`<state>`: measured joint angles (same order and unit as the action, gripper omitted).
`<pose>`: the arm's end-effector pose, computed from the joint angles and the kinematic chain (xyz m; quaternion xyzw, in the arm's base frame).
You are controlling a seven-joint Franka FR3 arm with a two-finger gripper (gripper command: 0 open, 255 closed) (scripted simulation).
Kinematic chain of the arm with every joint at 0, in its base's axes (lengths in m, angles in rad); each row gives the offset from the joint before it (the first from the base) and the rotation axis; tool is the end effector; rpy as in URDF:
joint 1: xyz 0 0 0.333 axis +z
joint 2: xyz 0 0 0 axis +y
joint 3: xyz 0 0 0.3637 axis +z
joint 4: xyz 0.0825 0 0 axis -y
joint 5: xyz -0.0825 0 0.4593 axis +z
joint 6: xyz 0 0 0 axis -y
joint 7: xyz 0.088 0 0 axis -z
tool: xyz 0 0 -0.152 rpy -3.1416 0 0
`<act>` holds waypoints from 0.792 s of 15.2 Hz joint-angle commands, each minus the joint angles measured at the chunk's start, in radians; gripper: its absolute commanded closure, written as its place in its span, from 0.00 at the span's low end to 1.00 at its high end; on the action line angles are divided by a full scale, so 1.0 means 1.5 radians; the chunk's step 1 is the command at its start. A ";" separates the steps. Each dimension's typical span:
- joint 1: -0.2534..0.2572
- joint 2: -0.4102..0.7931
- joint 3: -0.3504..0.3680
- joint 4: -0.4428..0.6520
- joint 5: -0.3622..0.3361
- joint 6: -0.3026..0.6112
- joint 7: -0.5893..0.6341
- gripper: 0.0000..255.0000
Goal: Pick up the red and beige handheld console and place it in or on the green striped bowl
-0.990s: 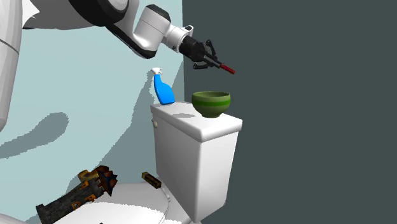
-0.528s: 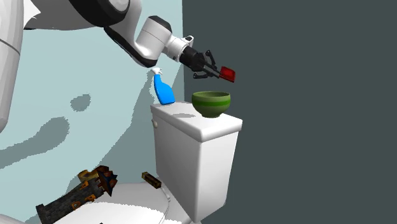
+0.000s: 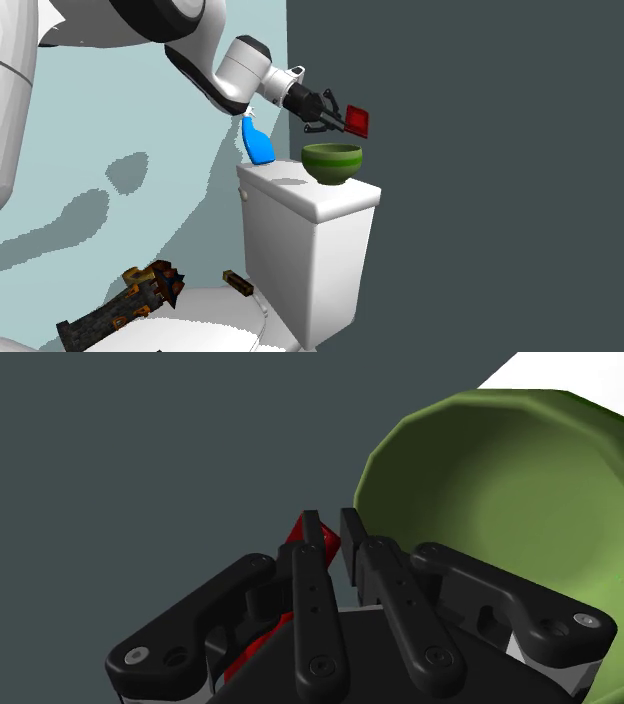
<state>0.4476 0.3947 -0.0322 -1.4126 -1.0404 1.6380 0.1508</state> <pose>0.7445 0.1955 0.5166 0.8439 0.1887 0.0685 0.4974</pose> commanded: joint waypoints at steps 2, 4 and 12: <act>-0.001 0.000 -0.001 0.001 -0.002 0.003 0.000 1.00; 0.000 0.000 0.000 0.002 -0.002 0.002 0.000 0.00; 0.029 0.007 0.012 0.044 0.002 -0.051 -0.009 0.00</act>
<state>0.4790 0.3988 -0.0197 -1.3707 -1.0384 1.5856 0.1429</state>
